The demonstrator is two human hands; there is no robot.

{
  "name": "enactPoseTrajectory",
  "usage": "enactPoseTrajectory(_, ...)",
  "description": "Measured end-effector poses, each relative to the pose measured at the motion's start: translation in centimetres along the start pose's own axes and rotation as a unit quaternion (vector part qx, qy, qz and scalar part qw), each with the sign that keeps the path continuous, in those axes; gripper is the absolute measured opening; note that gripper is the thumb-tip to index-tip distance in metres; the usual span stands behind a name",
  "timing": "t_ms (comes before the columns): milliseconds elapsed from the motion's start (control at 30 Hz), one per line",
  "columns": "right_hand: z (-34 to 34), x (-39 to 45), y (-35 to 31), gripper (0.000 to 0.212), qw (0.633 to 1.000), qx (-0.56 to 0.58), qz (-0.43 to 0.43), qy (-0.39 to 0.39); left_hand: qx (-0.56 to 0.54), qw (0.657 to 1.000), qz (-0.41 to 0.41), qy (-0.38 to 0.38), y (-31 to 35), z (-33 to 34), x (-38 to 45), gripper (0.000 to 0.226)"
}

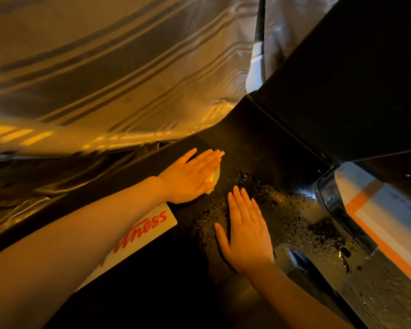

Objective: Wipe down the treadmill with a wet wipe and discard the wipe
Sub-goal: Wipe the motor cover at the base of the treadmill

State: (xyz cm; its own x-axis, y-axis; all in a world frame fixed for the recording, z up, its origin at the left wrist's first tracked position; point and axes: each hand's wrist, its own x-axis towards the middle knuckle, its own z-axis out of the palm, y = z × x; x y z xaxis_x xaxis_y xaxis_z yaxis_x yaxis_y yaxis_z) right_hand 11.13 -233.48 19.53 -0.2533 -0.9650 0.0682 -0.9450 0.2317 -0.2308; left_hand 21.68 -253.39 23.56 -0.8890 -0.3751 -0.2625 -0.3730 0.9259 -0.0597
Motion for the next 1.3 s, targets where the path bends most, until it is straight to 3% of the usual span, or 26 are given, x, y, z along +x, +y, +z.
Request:
enactPoseTrajectory(133, 0.1, 0.0, 0.1, 0.073, 1.0, -0.005, -0.002, -0.001, -0.049, 0.99, -0.128, -0.029, -2.1, -1.1, 3.0, 0.066)
enactPoseTrajectory(200, 0.1, 0.0, 0.1, 0.073, 1.0, -0.003, -0.002, -0.002, -0.058, 0.986, -0.153, -0.032, -1.9, -1.2, 4.1, 0.066)
enactPoseTrajectory(267, 0.1, 0.0, 0.1, 0.072, 1.0, 0.0, 0.001, 0.0, -0.053, 0.989, -0.14, -0.014, -0.9, -1.0, 4.2, 0.066)
enactPoseTrajectory(433, 0.1, 0.0, 0.0, 0.072, 1.0, -0.001, 0.001, 0.0, -0.011, 1.0, 0.011, 0.007, 0.9, -0.3, 2.0, 0.069)
enactPoseTrajectory(500, 0.2, 0.0, 0.0, 0.073, 1.0, -0.004, 0.001, -0.005, -0.002, 1.0, -0.006, 0.0, -0.1, -0.5, 2.2, 0.069)
enactPoseTrajectory(667, 0.2, 0.0, 0.1, 0.074, 1.0, -0.007, 0.001, -0.012, -0.065, 0.985, -0.152, -0.04, -2.1, -1.8, 5.8, 0.068)
enactPoseTrajectory(733, 0.2, 0.0, 0.0, 0.073, 1.0, -0.006, 0.004, -0.011, -0.072, 0.986, -0.147, -0.024, -0.7, -2.0, 6.5, 0.069)
enactPoseTrajectory(933, 0.1, 0.0, 0.0, 0.072, 1.0, 0.01, 0.003, -0.004, -0.062, 0.998, -0.03, 0.002, 3.2, -1.0, 4.8, 0.068)
enactPoseTrajectory(1300, -0.8, 0.2, 0.1, 0.075, 0.998, 0.007, 0.004, -0.059, -0.062, 0.991, -0.115, -0.022, 3.2, -0.1, -0.9, 0.069)
